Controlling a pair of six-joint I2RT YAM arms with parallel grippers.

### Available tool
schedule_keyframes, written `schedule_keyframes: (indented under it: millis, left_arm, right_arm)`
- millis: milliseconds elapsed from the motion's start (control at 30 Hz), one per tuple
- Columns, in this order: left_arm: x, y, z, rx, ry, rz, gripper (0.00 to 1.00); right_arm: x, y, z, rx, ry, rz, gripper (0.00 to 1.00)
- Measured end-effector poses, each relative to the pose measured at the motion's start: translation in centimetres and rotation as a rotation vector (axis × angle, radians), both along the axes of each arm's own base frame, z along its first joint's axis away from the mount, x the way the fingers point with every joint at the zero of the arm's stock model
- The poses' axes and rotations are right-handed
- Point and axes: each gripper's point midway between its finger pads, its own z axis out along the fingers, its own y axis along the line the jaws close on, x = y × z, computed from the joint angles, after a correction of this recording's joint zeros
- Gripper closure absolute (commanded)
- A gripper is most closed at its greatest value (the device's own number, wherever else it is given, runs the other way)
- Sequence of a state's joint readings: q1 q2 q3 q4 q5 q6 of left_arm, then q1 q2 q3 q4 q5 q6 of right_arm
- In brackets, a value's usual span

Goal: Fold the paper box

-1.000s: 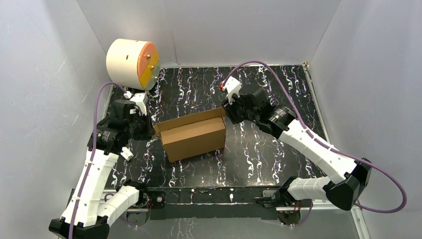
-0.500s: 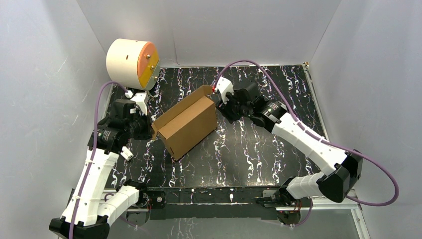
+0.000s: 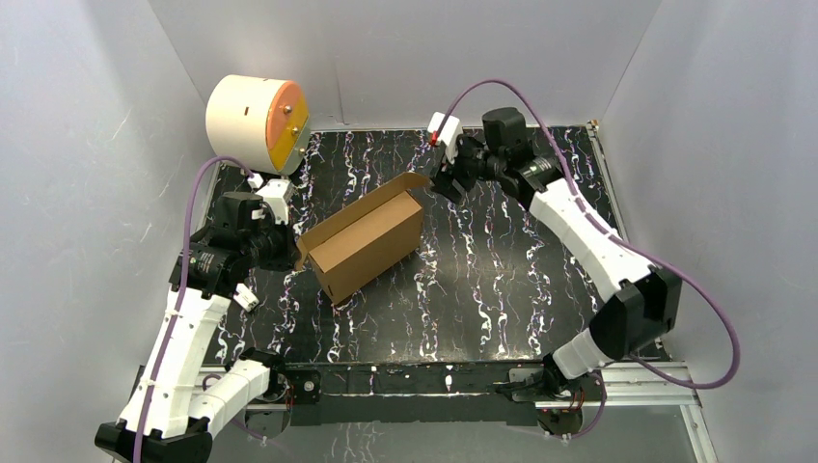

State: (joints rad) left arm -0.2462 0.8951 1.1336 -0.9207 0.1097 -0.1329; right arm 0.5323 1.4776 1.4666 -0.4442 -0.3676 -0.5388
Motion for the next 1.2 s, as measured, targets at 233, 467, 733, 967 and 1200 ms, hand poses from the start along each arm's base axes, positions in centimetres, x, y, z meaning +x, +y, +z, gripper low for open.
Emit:
schedule_keyframes:
  millis: [233, 467, 733, 967, 1200]
  left_arm:
    - [0.0, -0.2, 0.4, 0.0, -0.012, -0.026, 1.0]
    - [0.0, -0.4, 0.5, -0.003, -0.016, -0.045, 1.0]
    - [0.0, -0.4, 0.5, -0.003, -0.018, -0.05, 1.0]
    - [0.0, -0.5, 0.5, -0.002, -0.02, -0.059, 1.0]
    - [0.1, -0.6, 0.7, -0.004, -0.028, -0.062, 1.0]
  right_arm:
    - [2.9, 1.9, -0.1, 0.016, -0.023, 0.158, 0.22]
    - [2.8, 3.4, -0.7, 0.018, -0.015, 0.273, 0.29]
    - [3.2, 4.5, -1.5, 0.018, 0.015, 0.346, 0.37]
    - [3.2, 5.0, -3.1, 0.017, 0.066, 0.371, 0.5]
    - [3.1, 5.2, -3.8, 0.02, 0.107, 0.378, 0.86]
